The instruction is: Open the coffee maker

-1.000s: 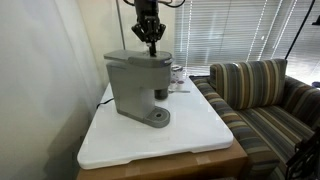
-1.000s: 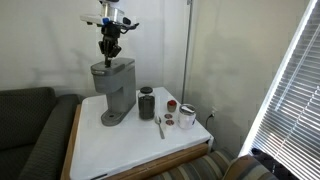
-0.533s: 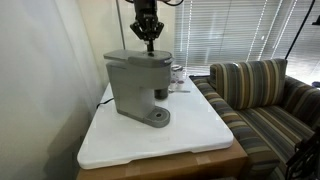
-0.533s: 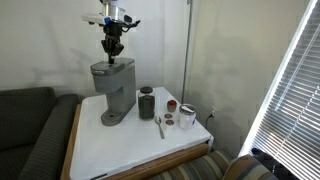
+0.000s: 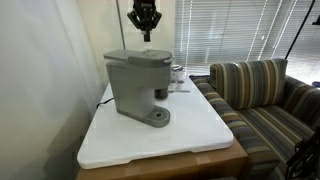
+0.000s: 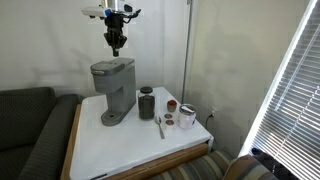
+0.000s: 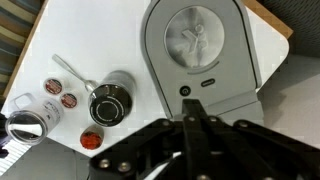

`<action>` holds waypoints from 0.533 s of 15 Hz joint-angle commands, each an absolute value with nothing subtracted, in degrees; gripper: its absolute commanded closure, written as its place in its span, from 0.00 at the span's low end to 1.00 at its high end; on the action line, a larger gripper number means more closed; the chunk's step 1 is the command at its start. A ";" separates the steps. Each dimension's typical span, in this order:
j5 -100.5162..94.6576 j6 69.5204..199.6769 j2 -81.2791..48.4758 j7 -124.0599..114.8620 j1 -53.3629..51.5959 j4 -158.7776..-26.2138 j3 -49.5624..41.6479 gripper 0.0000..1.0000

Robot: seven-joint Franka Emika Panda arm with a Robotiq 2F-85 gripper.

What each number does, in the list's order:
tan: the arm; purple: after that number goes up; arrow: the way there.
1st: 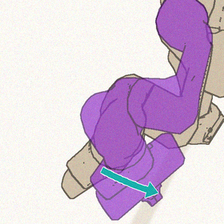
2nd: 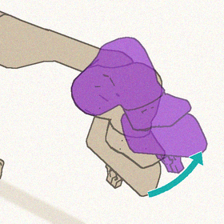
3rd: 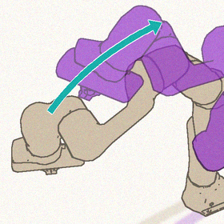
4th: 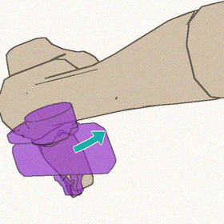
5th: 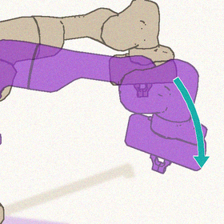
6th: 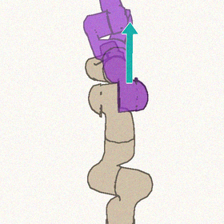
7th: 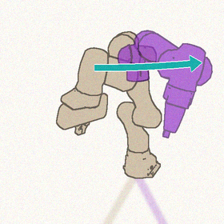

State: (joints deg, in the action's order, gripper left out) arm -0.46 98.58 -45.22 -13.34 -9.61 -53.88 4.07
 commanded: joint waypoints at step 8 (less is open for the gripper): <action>-3.30 102.43 -33.91 -9.88 -9.43 -67.76 4.20 1.00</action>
